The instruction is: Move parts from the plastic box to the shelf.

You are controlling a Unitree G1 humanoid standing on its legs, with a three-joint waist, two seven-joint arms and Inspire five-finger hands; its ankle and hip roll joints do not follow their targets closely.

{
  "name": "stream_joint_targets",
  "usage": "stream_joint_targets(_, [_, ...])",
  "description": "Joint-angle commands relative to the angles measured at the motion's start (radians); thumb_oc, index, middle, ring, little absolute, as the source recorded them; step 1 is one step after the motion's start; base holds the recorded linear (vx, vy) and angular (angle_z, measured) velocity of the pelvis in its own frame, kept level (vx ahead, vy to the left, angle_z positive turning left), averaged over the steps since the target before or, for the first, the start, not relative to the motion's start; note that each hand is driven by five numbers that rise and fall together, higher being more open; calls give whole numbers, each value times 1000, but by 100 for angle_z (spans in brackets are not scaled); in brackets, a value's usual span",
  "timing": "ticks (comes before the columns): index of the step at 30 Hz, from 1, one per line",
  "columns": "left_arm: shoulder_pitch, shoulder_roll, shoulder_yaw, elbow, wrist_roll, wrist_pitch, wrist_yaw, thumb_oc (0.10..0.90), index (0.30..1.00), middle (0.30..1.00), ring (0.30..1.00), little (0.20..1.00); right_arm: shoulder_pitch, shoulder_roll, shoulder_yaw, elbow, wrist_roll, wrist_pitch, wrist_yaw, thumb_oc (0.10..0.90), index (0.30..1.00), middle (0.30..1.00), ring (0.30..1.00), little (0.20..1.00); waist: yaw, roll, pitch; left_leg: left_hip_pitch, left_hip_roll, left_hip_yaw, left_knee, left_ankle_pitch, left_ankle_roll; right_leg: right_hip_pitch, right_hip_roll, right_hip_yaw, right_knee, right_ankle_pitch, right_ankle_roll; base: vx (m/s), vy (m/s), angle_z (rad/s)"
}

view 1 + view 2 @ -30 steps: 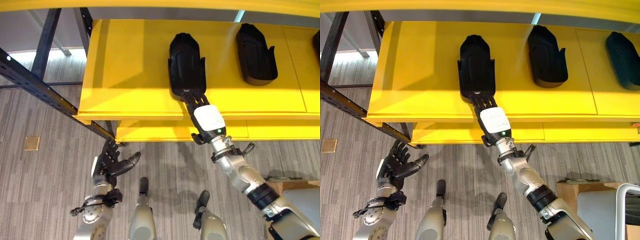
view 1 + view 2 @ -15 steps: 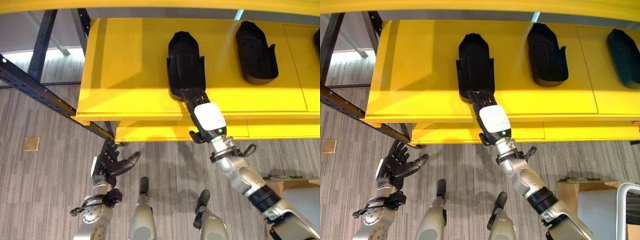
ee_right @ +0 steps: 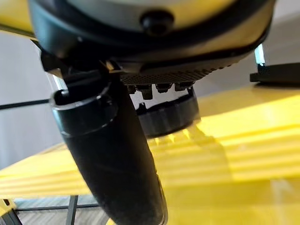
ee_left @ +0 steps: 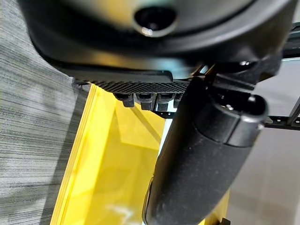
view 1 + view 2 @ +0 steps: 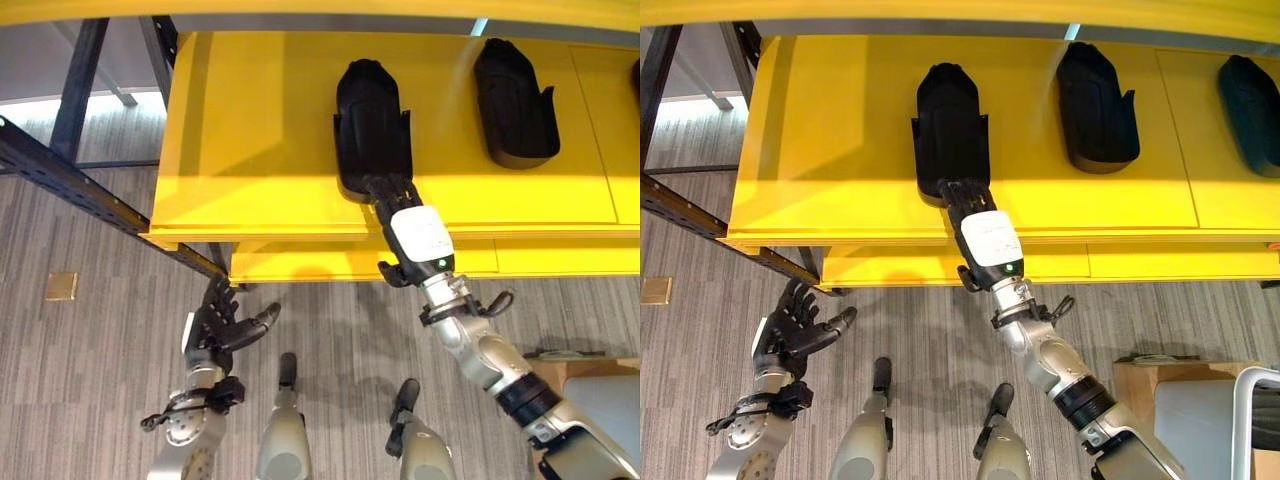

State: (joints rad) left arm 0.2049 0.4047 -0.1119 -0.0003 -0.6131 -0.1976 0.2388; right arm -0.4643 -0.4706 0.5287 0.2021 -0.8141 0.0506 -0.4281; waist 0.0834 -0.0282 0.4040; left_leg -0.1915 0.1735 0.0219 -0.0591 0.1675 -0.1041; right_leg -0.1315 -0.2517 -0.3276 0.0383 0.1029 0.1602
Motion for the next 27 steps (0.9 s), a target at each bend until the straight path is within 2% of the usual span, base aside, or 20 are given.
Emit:
stream_joint_targets(1, [-4, 27, 59, -105, 60, -107, 21, 900, 1000, 1000, 1000, 1000, -55, 7, -54, -140, -3, -29, -84, 900, 1000, 1000, 1000, 1000, 0, -47, -33, 85, 54, -7, 30, -118, -3, -61, -94, 50, 85, 37, 50, 0, 0, 0])
stream_joint_targets(6, [5, 23, 73, -113, 81, -104, 37, 900, 1000, 1000, 1000, 1000, 29, -31, -100, -285, -41, -46, -78, 900, 1000, 1000, 1000, 1000, -16, -58, -27, 82, 55, -5, 34, -121, -2, -66, -91, 56, 87, 38, 50, 0, 0, 0])
stream_joint_targets(13, [17, 17, 81, -122, 93, -102, 47, 900, 1000, 1000, 1000, 1000, 76, -43, -110, -350, -35, -69, -69, 900, 1000, 1000, 1000, 1000, -23, -65, -33, 85, 57, 1, 36, -124, -3, -64, -90, 58, 82, 36, 51, 0, 0, 0])
stream_joint_targets(27, [29, 16, 85, -126, 91, -106, 51, 900, 1000, 1000, 1000, 1000, 74, -20, -74, -277, 16, -70, -55, 900, 1000, 1000, 1000, 1000, -24, -70, -34, 93, 58, 5, 32, -125, -3, -61, -84, 64, 78, 37, 50, 0, 0, 0])
